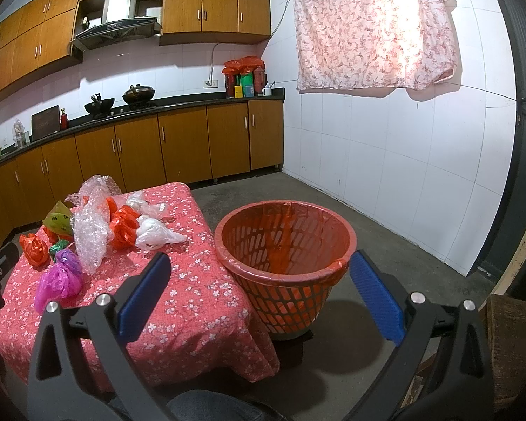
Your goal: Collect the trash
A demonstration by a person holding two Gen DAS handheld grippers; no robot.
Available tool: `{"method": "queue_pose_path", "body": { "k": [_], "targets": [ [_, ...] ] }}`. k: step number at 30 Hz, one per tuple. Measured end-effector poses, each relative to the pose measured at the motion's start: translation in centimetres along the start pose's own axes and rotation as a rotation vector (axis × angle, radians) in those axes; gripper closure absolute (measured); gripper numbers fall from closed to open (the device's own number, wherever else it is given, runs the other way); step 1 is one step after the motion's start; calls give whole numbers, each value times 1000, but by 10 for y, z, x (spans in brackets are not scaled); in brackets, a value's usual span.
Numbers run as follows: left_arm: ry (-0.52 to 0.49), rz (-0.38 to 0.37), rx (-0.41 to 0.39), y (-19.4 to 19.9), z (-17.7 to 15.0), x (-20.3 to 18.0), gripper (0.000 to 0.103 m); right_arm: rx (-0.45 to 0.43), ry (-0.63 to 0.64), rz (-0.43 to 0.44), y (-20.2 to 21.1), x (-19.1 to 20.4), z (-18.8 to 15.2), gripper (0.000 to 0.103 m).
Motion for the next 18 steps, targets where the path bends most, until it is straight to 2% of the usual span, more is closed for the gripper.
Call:
{"method": "queue_pose_path", "body": {
  "k": [18],
  "targets": [
    [0,0,2,-3,0,-8,2,1,-1,0,-2,1,-2,4]
  ]
}}
Point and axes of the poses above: each gripper's, at about its wrist camera, not at the fingertips, and y roughly against the way its jaws point, x to its left, z to its top, the point moved 9 cm from there along -y, roughly the way its jaws point, and after that the axes turned 3 degrees about -z, right-handed, at the moved point
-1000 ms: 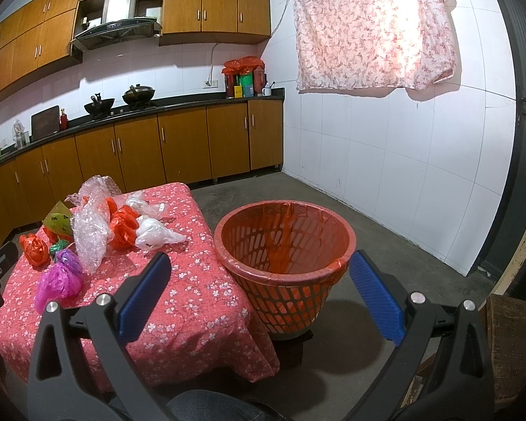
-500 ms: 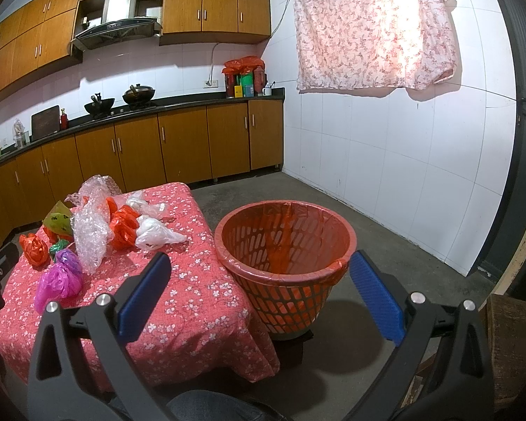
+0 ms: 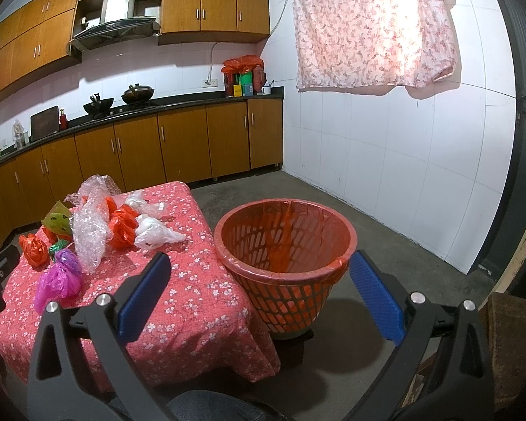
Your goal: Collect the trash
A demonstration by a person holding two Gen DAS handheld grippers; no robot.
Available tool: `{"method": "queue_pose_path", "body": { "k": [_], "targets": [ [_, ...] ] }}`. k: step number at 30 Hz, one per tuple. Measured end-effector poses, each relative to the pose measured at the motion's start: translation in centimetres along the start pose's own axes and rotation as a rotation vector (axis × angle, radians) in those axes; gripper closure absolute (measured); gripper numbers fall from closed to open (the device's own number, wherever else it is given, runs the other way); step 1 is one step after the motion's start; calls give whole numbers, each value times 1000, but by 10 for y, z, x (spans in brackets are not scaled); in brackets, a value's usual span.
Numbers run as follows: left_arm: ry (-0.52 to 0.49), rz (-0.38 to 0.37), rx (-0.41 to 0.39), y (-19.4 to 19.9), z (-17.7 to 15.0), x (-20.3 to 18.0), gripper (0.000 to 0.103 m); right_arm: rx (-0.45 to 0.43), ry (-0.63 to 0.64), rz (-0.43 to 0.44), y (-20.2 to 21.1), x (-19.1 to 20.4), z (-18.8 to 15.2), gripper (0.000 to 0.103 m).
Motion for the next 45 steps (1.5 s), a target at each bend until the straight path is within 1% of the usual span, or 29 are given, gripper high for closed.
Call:
{"method": "queue_pose_path", "body": {
  "k": [6,13,19,22,23,25,28,29,32,35,41,44,45],
  "targets": [
    [0,1,1,-1,0,-3,2,1,-1,0,0,0,0,4],
    [0,3,3,0,-5,4,2,1,-1,0,-2,-1,-2,4],
    [-2,34,4,-4,-15,16,2,2,2,3,-2,-3,-1,4],
    [6,57,22,-10,-21,33,2,10,5,9,-10,-2,-9,4],
    [19,70,37,-13,-26,42,2,14,6,12,-14,3,-4,4],
    [44,82,59,-20,-31,57,2,27,9,22,-20,9,-5,4],
    [63,92,75,-27,-35,72,2,39,27,35,-33,15,-6,4],
    [64,94,82,-31,-37,77,2,42,32,40,-36,19,-6,4],
    [67,84,106,-47,-37,76,3,60,37,55,-51,31,-6,4],
    [62,74,130,-67,-38,71,7,75,35,64,-65,39,-4,4],
    [78,57,230,-114,-52,67,11,79,70,77,-94,61,2,4],
    [88,51,246,-127,-55,67,11,89,74,95,-109,76,4,4],
    [88,49,257,-131,-56,67,16,93,77,103,-115,81,4,4]
  ]
}}
Point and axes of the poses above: each gripper's, at about its wrist camera, not at the fingertips, and y roughly against the way its jaws point, x to its left, z to its top, the point moved 9 cm from there along -y, roughly the way its jaws point, and after that the axes turned 3 degrees about -z, right-handed, at the moved point
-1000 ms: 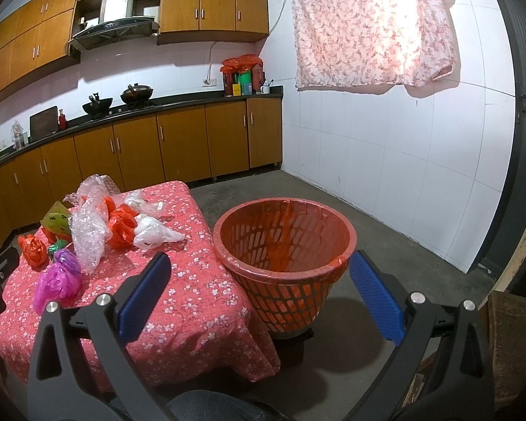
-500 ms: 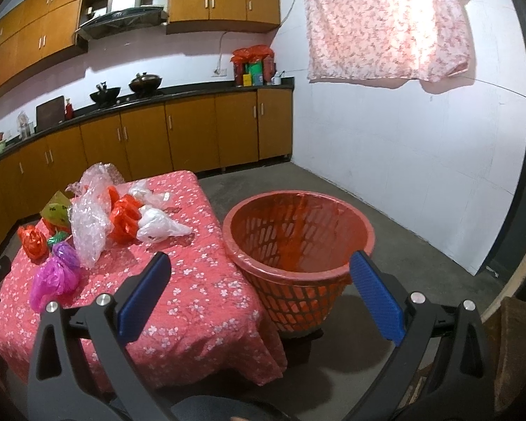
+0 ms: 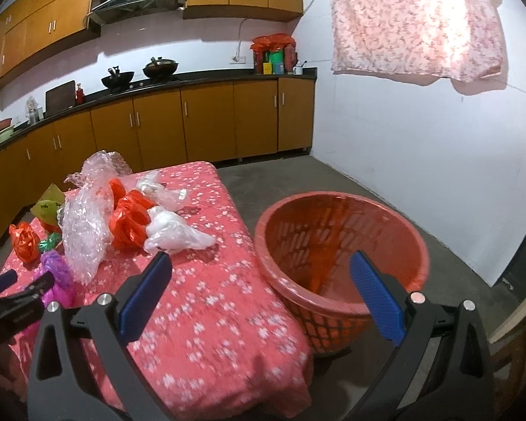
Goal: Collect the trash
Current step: 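Grasp the pink bag with the left tool while the right tool grasps the white bag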
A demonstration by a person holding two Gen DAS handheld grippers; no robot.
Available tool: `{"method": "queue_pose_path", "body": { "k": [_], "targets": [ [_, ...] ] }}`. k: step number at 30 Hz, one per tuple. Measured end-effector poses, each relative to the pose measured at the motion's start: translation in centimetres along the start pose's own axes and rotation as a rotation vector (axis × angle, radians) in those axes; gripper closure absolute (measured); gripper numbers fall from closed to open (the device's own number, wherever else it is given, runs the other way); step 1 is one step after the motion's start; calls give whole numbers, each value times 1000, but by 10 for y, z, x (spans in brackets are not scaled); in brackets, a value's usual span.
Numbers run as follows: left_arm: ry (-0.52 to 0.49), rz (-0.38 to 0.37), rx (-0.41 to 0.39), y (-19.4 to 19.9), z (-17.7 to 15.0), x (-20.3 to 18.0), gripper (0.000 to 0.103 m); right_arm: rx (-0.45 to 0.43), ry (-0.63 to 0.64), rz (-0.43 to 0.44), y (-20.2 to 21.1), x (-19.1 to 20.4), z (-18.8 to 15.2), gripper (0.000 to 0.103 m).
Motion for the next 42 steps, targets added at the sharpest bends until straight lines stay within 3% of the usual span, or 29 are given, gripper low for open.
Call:
{"method": "queue_pose_path", "body": {
  "k": [4,17,23,30,34,37,42],
  "targets": [
    [13,-24,41,-12,-6,0,32,5,25,27,-19,19,3,4],
    [33,-105,25,-4,2,14,58,97,54,147,-82,79,8,8],
    [46,-134,31,-5,5,28,56,144,48,157,-108,89,6,9],
    [35,-138,39,-10,5,18,46,170,33,153,-124,89,7,10],
    [31,-127,45,-18,5,14,45,178,59,172,-127,98,6,15],
    [28,-125,39,-19,7,14,55,188,83,187,-132,106,5,21],
    [30,-137,-2,-5,17,20,59,213,106,208,-138,115,2,29]
  ]
}}
Point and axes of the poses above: each gripper's, at about its wrist camera, not at the fingertips, and y roughly against the way its jaws point, x to its left, z to its top, the point moved 9 cm from there along -y, roughly the way its jaws point, and after that the axes turned 3 degrees about -z, right-handed, at the moved point
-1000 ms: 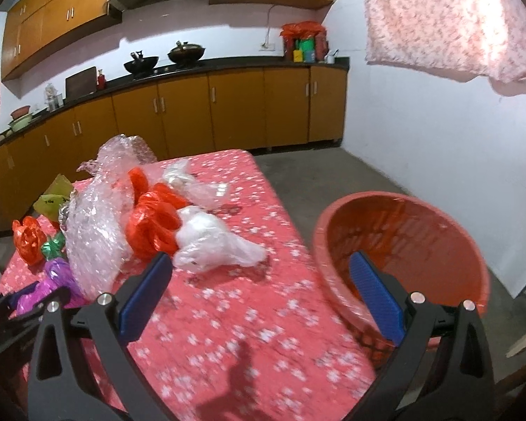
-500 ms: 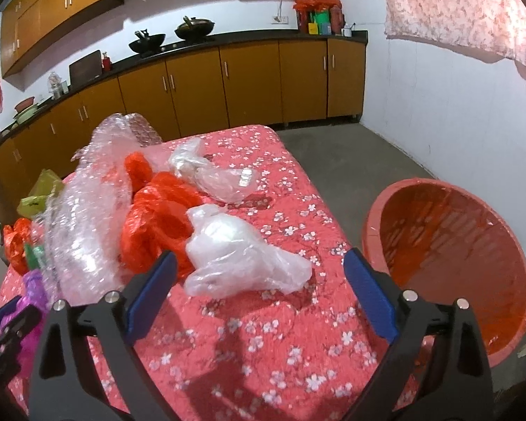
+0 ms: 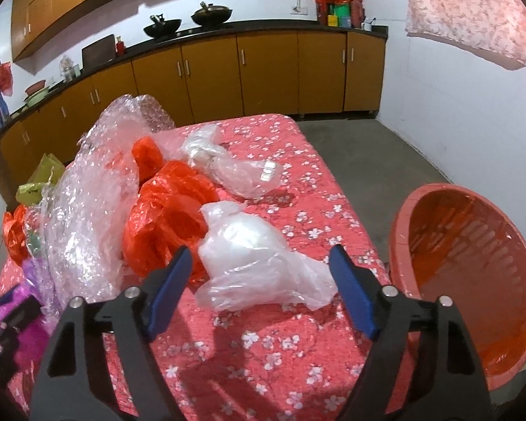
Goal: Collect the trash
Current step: 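Grasp the pink bag with the left tool while the right tool grasps the white bag, then carry both bags over the orange basket and open both tools to drop them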
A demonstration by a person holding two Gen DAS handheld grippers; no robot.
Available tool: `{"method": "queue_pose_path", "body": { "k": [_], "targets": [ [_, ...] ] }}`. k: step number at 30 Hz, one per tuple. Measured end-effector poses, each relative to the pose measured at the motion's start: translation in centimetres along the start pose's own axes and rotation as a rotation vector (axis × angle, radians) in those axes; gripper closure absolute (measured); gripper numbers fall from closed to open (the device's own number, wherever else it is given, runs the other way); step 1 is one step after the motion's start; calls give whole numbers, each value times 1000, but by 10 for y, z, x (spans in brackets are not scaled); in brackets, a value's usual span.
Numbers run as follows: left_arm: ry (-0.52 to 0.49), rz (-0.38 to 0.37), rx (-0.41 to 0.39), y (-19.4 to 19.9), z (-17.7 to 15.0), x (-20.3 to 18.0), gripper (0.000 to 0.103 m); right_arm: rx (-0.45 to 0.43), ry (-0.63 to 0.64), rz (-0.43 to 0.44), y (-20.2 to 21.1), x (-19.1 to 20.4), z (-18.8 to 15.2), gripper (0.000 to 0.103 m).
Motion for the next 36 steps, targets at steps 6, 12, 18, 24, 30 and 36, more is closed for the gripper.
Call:
{"method": "queue_pose_path", "body": {
  "k": [6,12,18,24,30,36],
  "targets": [
    [2,-6,-57,20,17,4,59,45,16,-1,-13,1,-5,50],
    [20,-15,-88,31,26,6,59,75,3,32,-12,-2,-11,85],
    [12,-11,-122,41,34,2,59,57,-26,49,7,-12,-14,96],
    [9,5,-153,51,41,1,59,13,-58,54,34,-26,-8,96],
    [-9,0,-181,58,50,-12,59,-44,-68,49,65,-40,-1,97],
    [-31,-39,-203,60,57,-37,59,-88,-97,6,92,-68,6,97]
  ]
}}
Point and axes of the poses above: each gripper's, at about its wrist camera, not at the fingertips, and y roughly against the way its jaws point, x to its left, z to its top, the point moved 9 cm from there along -y, roughly the way its jaws point, and after that the axes turned 3 degrees about -z, right-handed, at the moved point
